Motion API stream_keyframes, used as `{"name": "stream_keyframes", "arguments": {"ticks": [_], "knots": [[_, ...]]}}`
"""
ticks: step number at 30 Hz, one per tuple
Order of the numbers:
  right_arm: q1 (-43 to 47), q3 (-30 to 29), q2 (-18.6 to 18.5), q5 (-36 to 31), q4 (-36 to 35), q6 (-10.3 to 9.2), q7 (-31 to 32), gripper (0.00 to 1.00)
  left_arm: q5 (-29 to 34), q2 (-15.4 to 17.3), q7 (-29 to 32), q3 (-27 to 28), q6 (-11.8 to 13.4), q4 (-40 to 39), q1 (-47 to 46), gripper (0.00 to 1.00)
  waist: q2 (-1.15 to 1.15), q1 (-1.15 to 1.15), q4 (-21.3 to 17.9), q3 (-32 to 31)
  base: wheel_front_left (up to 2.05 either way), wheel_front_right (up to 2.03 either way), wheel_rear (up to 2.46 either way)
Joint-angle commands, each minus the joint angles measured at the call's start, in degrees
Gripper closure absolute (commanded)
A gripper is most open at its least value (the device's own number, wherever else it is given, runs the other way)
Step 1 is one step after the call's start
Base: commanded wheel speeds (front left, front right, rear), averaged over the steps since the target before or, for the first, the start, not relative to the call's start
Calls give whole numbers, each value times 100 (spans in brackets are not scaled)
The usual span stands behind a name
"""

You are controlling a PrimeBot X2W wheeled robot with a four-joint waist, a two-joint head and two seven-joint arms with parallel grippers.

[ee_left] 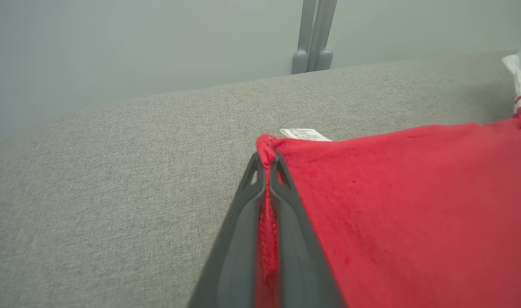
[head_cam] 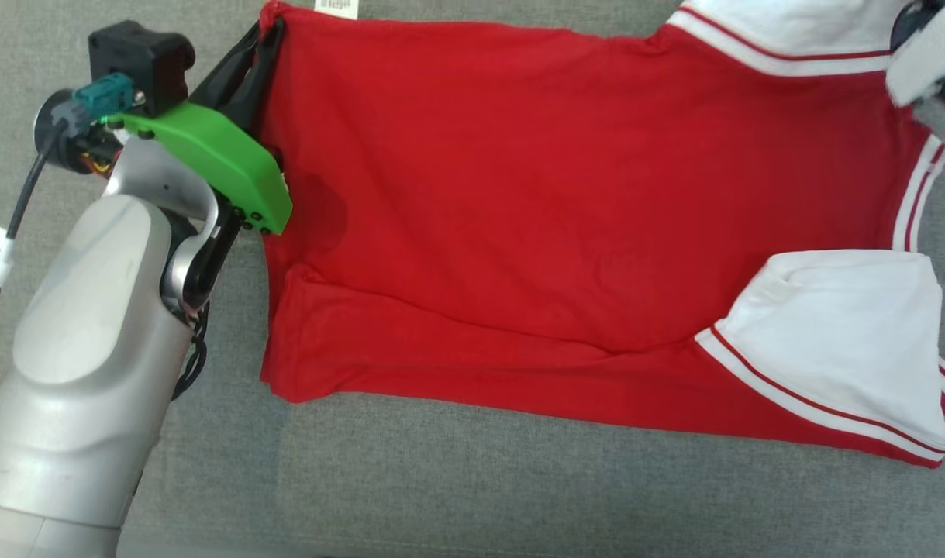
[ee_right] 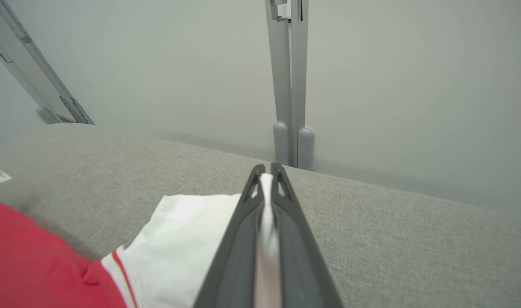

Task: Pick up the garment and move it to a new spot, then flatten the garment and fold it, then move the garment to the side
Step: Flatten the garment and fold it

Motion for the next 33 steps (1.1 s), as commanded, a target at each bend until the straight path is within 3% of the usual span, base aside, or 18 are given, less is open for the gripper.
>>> {"name": "stream_keyframes", "arguments": {"ticks": [1, 7, 12, 22, 23, 24, 25, 28, 33], "knots": [[318, -43, -11, 44, -158, -2, -120, 100, -33, 110, 10, 43, 65, -93, 192, 100, 0, 0, -309, -321, 0, 0, 0], [1980, -276, 204, 251, -1110, -1, -640, 100, -204, 422, -16, 220, 387, -695, 1208, 100, 0, 0, -630, -635, 0, 0, 0], [3645, -809, 580, 344, -1787, -1, -946, 100, -356, 649, -119, 451, 852, -1559, 2332, 100, 0, 0, -760, -874, 0, 0, 0], [5356, -1491, 1291, 31, -2664, -1, -717, 100, -658, 915, 286, 632, 1410, -2596, 3627, 100, 0, 0, -902, -953, 0, 0, 0], [5453, -1496, 1346, -28, -2678, -1, -668, 95, -697, 923, 323, 637, 1433, -2616, 3718, 100, 0, 0, -907, -959, 0, 0, 0], [5506, -1494, 1382, -126, -2707, -1, -657, 28, -716, 929, 322, 624, 1445, -2624, 3797, 77, 0, 0, -913, -973, 0, 0, 0], [5546, -1485, 1430, -165, -2725, -1, -661, 0, -755, 894, 302, 625, 1462, -2632, 3861, 2, 0, 0, -919, -986, 0, 0, 0], [5607, -1563, 1509, -551, -2853, -1, -894, 0, -777, 766, 67, 683, 1559, -2679, 4103, 0, 0, 0, -961, -1078, 0, 0, 0], [5739, -2011, 1832, -1400, -3310, -1, -1197, 0, -215, 569, -903, 814, 2053, -2916, 4384, 0, 0, 0, -1001, -1282, 0, 0, 0]]}}
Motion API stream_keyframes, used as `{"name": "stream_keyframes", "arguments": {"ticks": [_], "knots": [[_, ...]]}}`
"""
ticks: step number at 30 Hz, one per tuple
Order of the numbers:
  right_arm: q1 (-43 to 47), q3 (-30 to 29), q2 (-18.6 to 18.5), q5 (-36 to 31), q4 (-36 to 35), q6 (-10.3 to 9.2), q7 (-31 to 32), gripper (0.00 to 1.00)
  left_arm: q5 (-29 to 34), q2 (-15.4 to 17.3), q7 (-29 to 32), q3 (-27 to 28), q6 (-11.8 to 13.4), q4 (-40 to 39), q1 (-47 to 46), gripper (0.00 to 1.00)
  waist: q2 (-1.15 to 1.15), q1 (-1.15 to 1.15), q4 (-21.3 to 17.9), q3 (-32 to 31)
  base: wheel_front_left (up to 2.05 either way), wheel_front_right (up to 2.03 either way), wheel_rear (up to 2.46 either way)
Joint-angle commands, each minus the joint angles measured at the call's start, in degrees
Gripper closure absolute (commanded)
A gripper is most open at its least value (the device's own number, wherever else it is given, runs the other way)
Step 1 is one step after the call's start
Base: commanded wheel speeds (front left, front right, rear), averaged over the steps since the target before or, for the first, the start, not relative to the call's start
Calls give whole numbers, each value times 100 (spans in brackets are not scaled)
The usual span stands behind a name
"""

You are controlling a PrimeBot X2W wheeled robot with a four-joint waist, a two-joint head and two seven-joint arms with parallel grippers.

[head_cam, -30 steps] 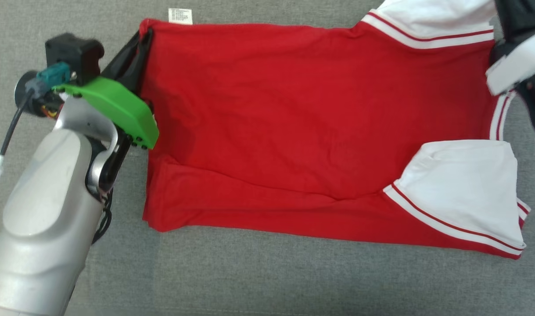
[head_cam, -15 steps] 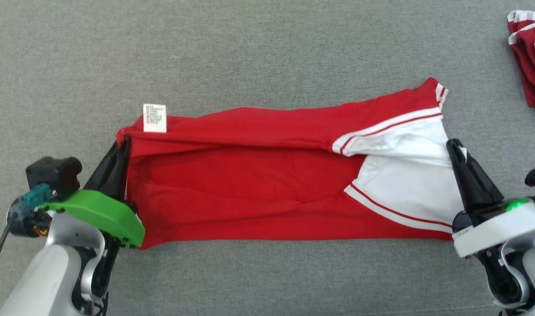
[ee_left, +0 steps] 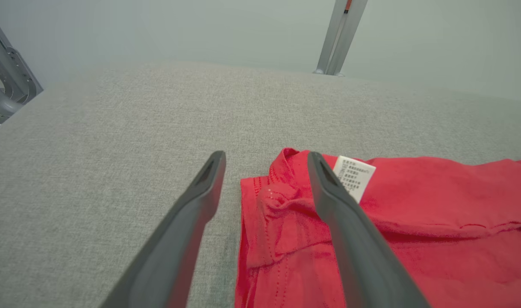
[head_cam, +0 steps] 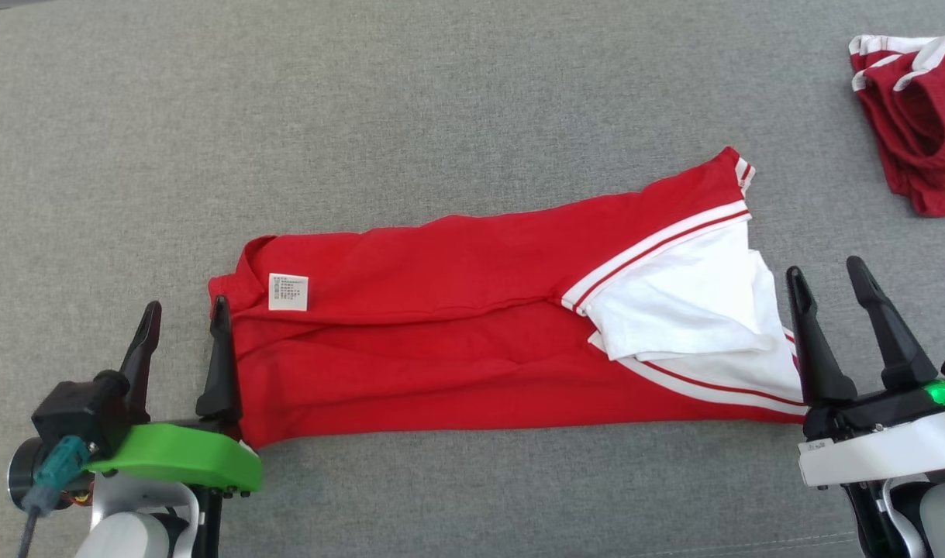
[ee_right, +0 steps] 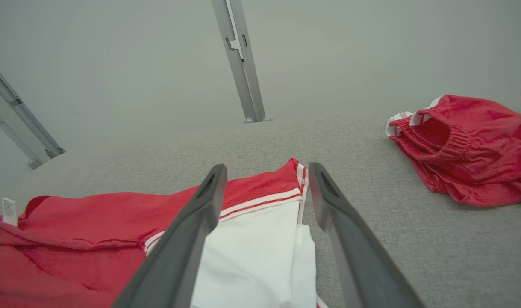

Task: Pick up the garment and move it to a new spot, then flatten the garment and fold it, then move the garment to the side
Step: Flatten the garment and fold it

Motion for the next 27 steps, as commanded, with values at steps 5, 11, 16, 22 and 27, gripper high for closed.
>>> {"name": "stream_keyframes", "arguments": {"ticks": [5, 11, 16, 22, 27], "knots": [[71, -341, 356, -582, -547, -1, 162, 0, 607, -198, -648, -67, 346, -199, -49, 0, 0, 0, -45, -269, 0, 0, 0], [230, -453, 504, -721, -638, 0, 399, 0, 852, -335, -835, -114, 428, -169, 79, 0, 0, 0, -47, -472, 0, 0, 0], [318, -487, 545, -733, -545, 0, 452, 0, 890, -416, -873, -158, 382, -97, 160, 0, 0, 0, -28, -518, 0, 0, 0], [323, -532, 525, -729, -448, 0, 507, 0, 913, -450, -890, -155, 346, -50, 124, 0, 0, 0, 11, -481, 0, 0, 0], [177, -558, 369, -643, -5, 0, 629, 0, 944, -504, -904, -191, 293, -103, -123, 0, 0, 0, 144, -262, 0, 0, 0]]}}
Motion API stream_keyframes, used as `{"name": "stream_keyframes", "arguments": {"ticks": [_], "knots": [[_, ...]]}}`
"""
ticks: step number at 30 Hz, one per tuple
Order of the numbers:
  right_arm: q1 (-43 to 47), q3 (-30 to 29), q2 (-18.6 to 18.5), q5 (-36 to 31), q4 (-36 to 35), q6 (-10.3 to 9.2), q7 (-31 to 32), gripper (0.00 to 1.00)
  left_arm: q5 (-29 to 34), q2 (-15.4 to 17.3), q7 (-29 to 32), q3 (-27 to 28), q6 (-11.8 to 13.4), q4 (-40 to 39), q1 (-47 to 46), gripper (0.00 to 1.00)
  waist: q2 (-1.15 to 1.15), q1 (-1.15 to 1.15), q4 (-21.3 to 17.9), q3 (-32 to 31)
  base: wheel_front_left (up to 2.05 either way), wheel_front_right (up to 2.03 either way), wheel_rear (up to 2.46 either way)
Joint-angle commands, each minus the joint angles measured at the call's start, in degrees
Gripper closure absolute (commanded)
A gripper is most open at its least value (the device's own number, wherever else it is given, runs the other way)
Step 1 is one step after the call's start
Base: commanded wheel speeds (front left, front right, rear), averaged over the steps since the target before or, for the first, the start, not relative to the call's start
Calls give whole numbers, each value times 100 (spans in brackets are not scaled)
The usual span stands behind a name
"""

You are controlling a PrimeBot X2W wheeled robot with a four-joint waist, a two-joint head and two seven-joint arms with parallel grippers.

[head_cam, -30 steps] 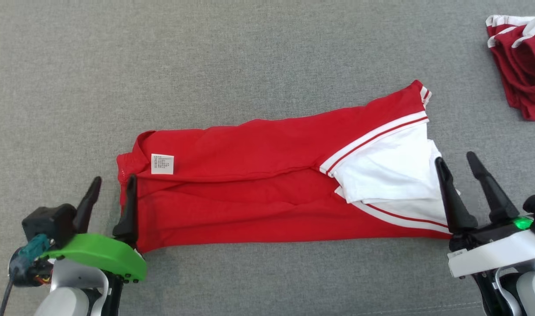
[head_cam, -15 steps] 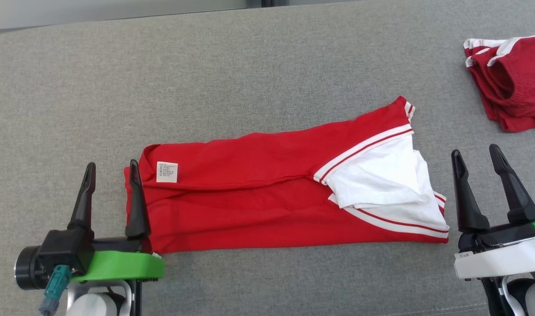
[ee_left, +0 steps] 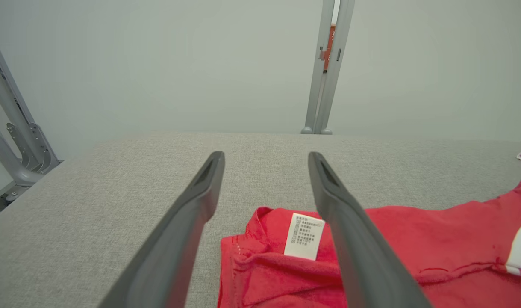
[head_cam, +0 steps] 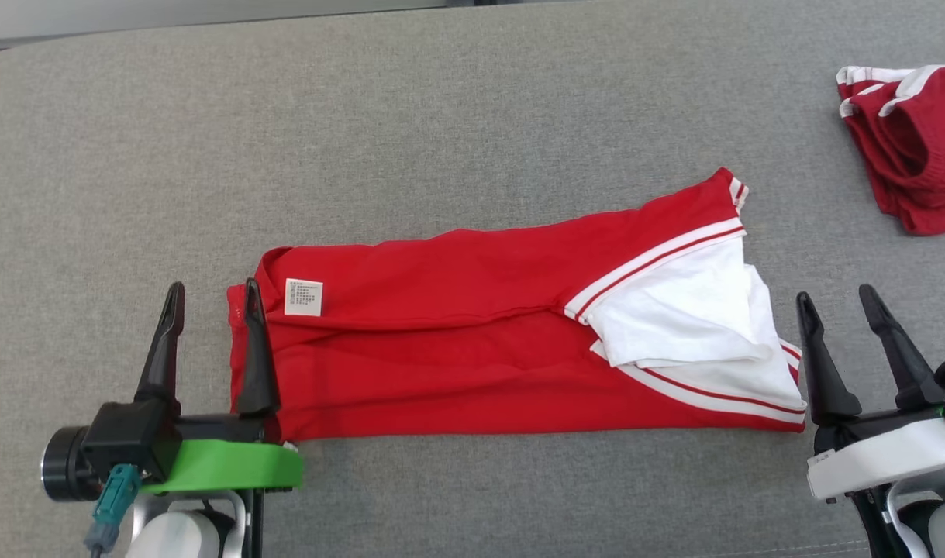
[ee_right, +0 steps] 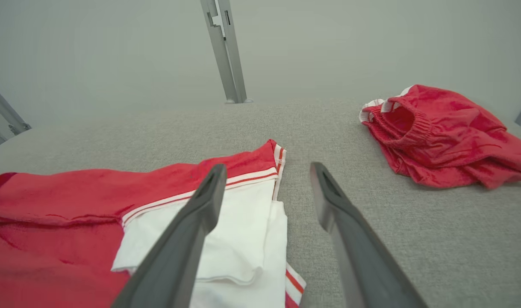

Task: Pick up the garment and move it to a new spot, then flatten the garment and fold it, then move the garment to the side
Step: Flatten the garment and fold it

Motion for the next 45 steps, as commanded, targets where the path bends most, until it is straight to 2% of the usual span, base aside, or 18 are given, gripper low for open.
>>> {"name": "stream_keyframes", "arguments": {"ticks": [1, 9, 15, 16, 17, 18, 23, 28, 35, 40, 45], "knots": [[-105, 38, -73, 49, 148, 0, -22, 0, 15, -29, -29, -10, -51, 7, -155, 0, 0, 0, 118, 140, 0, 0, 0], [-731, 386, -266, 358, 1764, 0, -158, 0, 117, -190, -45, -65, -238, 68, -535, 0, 0, 0, 362, 523, 0, 0, 0], [-1112, 841, -318, 588, 2602, 1, -180, 0, 204, -279, -50, -46, -336, 157, -666, 0, 0, 0, 413, 588, 0, 0, 0], [-1125, 932, -331, 645, 2664, 2, -155, 53, 215, -292, -50, -31, -344, 165, -670, 0, 0, 0, 413, 585, 0, 0, 0], [-1153, 1004, -342, 705, 2719, 3, -153, 91, 236, -306, -51, -13, -357, 167, -662, 0, 0, 0, 408, 575, 0, 0, 0], [-1163, 1056, -359, 746, 2743, 3, -153, 100, 252, -313, -51, 6, -364, 168, -646, 0, 0, 0, 399, 564, 0, 0, 0], [-1127, 1064, -584, 939, 2489, 1, -300, 100, 277, -356, -51, 122, -393, 190, -487, 0, 0, 0, 327, 433, 0, 0, 0], [-897, 521, -820, 993, 2192, -4, -310, 100, 331, -388, -48, 173, -426, 184, -390, 0, 0, 0, 275, 280, 0, 0, 0], [-521, -109, -1133, 904, 1765, -3, 157, 100, 358, -455, -48, 201, -487, 187, -318, 0, 0, 0, 257, 110, 0, 0, 0], [-752, 238, -1250, 526, 812, 0, 834, 100, 376, -494, -47, 228, -519, 211, -254, 0, 0, 0, 243, -23, 0, 0, 0], [-1230, 1312, -1026, 278, -213, 0, 1671, 100, 401, -549, -47, 208, -575, 249, -242, 0, 0, 0, 282, -143, 0, 0, 0]]}}
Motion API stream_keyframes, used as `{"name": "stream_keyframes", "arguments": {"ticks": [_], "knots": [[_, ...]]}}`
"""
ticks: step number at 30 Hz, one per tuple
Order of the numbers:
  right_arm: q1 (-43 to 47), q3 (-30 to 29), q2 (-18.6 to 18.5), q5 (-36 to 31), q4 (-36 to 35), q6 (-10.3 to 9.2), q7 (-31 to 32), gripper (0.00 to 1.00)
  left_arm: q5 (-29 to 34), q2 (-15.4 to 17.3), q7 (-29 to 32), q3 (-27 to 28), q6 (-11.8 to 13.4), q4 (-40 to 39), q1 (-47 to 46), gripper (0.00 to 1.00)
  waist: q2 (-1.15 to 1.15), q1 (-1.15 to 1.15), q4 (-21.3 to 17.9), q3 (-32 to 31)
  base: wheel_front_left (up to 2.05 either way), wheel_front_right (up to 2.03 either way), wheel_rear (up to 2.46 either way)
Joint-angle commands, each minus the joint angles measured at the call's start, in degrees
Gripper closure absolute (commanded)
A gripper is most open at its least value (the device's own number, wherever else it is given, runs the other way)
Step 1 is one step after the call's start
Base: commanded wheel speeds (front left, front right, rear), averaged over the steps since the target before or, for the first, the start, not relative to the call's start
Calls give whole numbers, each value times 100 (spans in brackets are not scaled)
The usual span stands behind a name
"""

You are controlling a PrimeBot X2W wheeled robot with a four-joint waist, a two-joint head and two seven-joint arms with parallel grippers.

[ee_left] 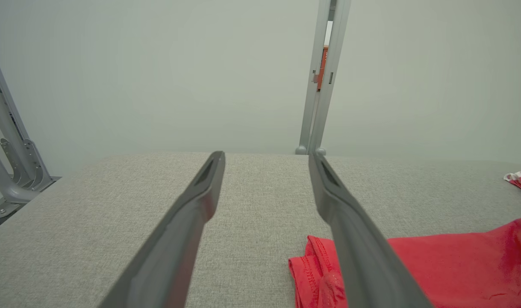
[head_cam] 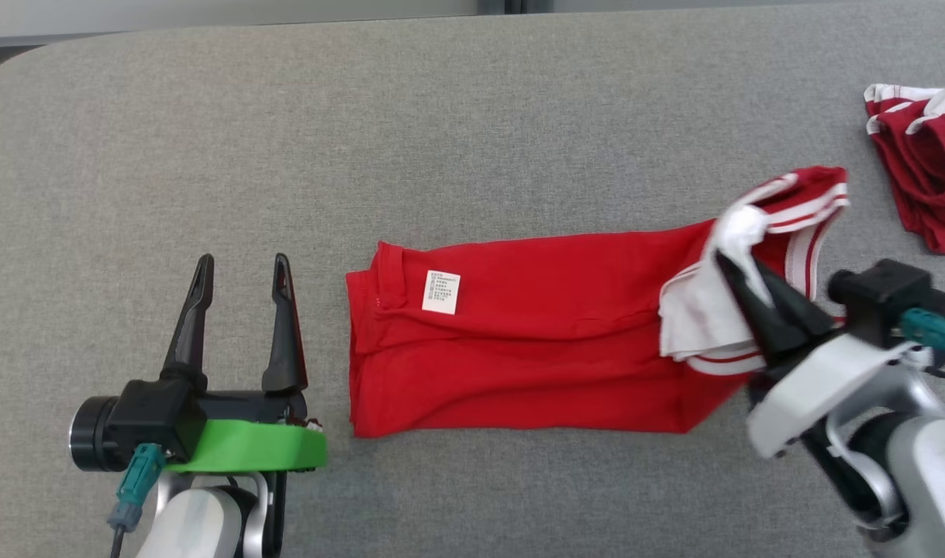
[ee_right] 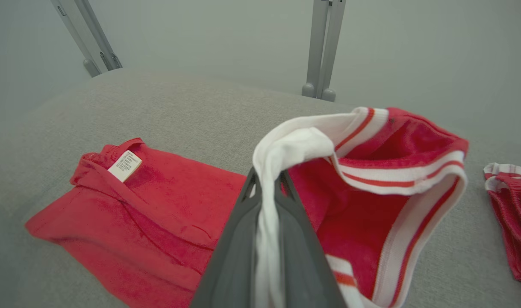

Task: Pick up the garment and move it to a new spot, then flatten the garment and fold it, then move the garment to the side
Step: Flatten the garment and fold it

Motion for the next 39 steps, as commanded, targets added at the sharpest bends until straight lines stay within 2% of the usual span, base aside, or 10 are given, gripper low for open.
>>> {"name": "stream_keyframes", "arguments": {"ticks": [1, 5, 9, 16, 17, 18, 19, 28, 32, 39], "knots": [[-174, 282, 136, 16, -96, -1, 115, 100, 22, -22, -16, -3, -38, 22, 51, 0, 0, 0, 43, -49, 0, 0, 0], [-601, 1304, 660, 215, 126, 0, 224, 100, 42, -74, -16, -41, -88, 57, -4, 0, 0, 0, 165, -79, 0, 0, 0], [-968, 1783, 1387, 408, 836, 0, -60, 100, 49, -135, -16, -48, -104, 91, -11, 0, 0, 0, 274, -49, 0, 0, 0], [-1532, 2335, 1848, 608, 2180, 1, -604, 100, 94, -253, -16, -98, -228, 192, -179, 0, 0, 0, 484, 132, 0, 0, 0], [-1605, 2377, 1864, 626, 2347, 1, -705, 92, 103, -264, -16, -93, -239, 211, -192, 0, 0, 0, 496, 150, 0, 0, 0], [-1659, 2444, 1887, 657, 2457, 2, -773, 13, 109, -270, -16, -85, -242, 223, -191, 0, 0, 0, 506, 170, 0, 0, 0], [-1746, 2549, 1909, 676, 2534, 2, -890, 0, 118, -282, -16, -70, -251, 233, -206, 0, 0, 0, 514, 191, 0, 0, 0], [-2038, 2763, 1748, 609, 2012, 1, -2174, 0, 219, -312, -16, 63, -256, 273, -176, 0, 0, 0, 401, 243, 0, 0, 0], [-1688, 2091, 1453, 392, 1482, 1, -2383, 0, 260, -264, -16, 126, -244, 277, -119, 0, 0, 0, 275, 218, 0, 0, 0], [-521, 191, 1028, -189, 632, 1, -2280, 0, 289, -166, -15, 203, -203, 295, -43, 0, 0, 0, 27, 154, 0, 0, 0]]}}
